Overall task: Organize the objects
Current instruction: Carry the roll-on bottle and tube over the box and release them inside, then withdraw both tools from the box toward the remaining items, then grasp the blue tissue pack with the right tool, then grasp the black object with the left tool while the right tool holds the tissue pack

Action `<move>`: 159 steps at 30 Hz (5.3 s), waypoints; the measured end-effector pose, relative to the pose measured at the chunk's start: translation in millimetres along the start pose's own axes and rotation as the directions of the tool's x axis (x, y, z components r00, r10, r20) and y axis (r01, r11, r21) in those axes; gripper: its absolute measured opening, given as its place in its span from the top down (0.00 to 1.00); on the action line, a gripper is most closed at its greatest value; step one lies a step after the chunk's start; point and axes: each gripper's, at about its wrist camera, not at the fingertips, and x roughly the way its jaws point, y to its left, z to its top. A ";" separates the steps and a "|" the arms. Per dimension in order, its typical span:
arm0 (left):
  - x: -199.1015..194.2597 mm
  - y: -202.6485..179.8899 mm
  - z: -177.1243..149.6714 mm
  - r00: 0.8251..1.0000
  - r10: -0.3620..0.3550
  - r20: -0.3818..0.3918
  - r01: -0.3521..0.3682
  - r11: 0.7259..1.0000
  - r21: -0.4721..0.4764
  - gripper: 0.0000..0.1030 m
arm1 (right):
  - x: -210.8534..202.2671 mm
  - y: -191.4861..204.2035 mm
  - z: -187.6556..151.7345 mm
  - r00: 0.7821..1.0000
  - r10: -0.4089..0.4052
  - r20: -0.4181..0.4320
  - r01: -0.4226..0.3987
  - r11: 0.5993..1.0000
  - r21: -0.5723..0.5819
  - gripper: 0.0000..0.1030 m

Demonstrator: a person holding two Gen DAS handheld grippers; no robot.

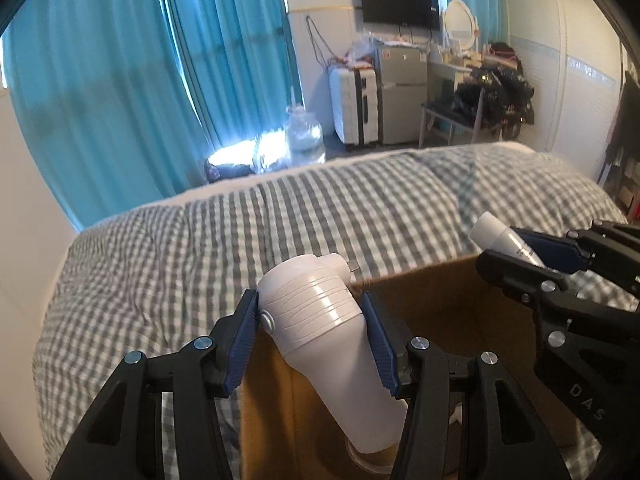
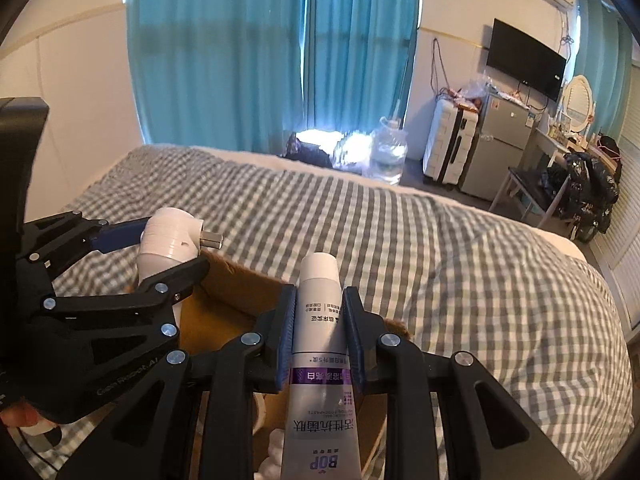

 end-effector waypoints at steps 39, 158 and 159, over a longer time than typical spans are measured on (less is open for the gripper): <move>-267.6 16.9 -41.3 0.976 0.012 0.220 -0.015 1.000 0.012 0.00 | -312.8 24.9 -23.1 0.964 -0.059 0.260 0.050 0.998 0.041 0.23; -139.8 -27.6 -227.8 0.972 -0.119 -0.204 0.112 0.993 -0.046 0.43 | -186.4 59.6 -201.6 0.988 0.009 -0.155 -0.005 1.000 0.027 0.76; -137.5 -29.4 -228.4 0.971 -0.125 -0.206 0.119 0.992 -0.041 0.33 | -182.9 58.2 -203.8 0.987 0.012 -0.161 -0.007 0.999 0.031 0.76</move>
